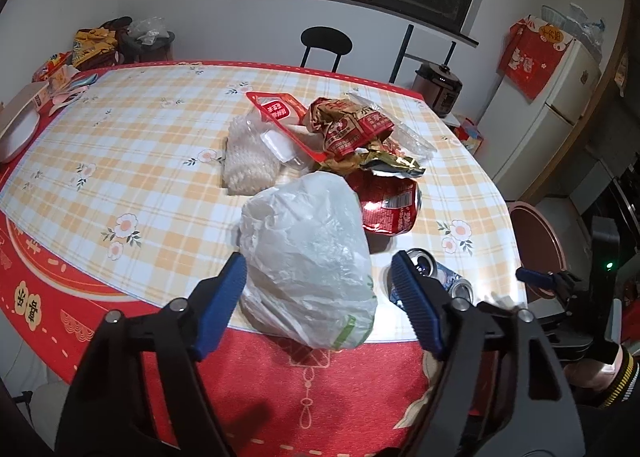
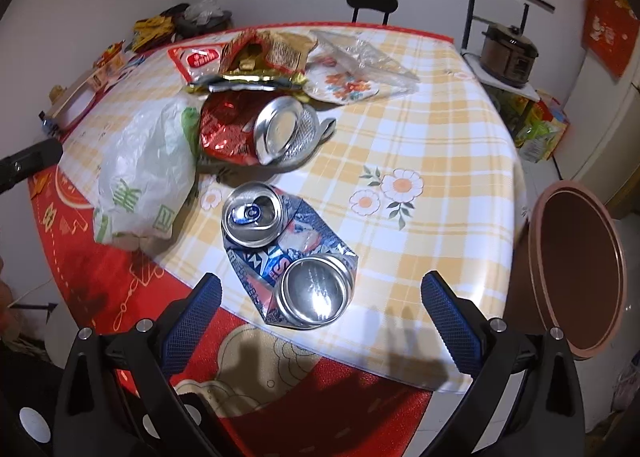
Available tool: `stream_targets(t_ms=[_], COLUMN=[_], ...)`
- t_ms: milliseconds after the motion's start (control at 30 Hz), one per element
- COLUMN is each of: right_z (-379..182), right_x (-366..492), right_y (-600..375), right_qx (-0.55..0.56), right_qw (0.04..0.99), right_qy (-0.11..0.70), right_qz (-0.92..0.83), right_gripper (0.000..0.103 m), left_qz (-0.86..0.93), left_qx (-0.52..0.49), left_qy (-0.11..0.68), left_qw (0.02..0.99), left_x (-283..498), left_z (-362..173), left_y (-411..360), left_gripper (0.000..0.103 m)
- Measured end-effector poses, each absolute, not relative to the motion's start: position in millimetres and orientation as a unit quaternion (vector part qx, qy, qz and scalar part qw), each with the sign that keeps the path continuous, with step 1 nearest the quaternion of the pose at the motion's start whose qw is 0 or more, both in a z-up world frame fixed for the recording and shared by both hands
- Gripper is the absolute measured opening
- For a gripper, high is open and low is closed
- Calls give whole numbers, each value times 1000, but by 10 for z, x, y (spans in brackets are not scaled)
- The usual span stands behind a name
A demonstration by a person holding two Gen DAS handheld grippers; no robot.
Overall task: Collect trash
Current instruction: 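Move the right gripper down onto the crushed blue-and-silver cans and close it, then lift the crushed cans with the right gripper while the left gripper grasps the white plastic bag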
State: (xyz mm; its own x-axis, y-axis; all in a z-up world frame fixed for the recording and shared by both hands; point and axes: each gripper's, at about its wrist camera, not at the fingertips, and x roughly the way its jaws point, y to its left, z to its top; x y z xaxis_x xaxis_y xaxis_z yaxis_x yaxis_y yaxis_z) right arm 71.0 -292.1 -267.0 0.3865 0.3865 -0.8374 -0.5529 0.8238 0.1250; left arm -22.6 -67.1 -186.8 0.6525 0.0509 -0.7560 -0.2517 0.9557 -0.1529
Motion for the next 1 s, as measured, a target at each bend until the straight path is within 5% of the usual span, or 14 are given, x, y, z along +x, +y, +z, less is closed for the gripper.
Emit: stream_targets(t_ms=[100, 167, 333, 1000], right_z=[-2754, -2810, -2872, -3154], right_x=[716, 750, 840, 1031], right_y=[-2855, -2842, -2855, -2750], right_qx=[-110, -108, -97, -53], right_qw=[817, 809, 797, 773], right_qy=[482, 493, 514, 578], right_qz=[297, 300, 301, 255], right_gripper=[98, 84, 70, 58], left_qz=[76, 72, 68, 34], left_qx=[-119, -126, -149, -134], left_qy=[412, 415, 414, 446], left_qw=[900, 898, 895, 884], left_x=[-191, -178, -123, 110], left_z=[-1913, -1948, -1995, -2157], left_y=[-713, -706, -624, -507], left_gripper=[71, 68, 66, 67])
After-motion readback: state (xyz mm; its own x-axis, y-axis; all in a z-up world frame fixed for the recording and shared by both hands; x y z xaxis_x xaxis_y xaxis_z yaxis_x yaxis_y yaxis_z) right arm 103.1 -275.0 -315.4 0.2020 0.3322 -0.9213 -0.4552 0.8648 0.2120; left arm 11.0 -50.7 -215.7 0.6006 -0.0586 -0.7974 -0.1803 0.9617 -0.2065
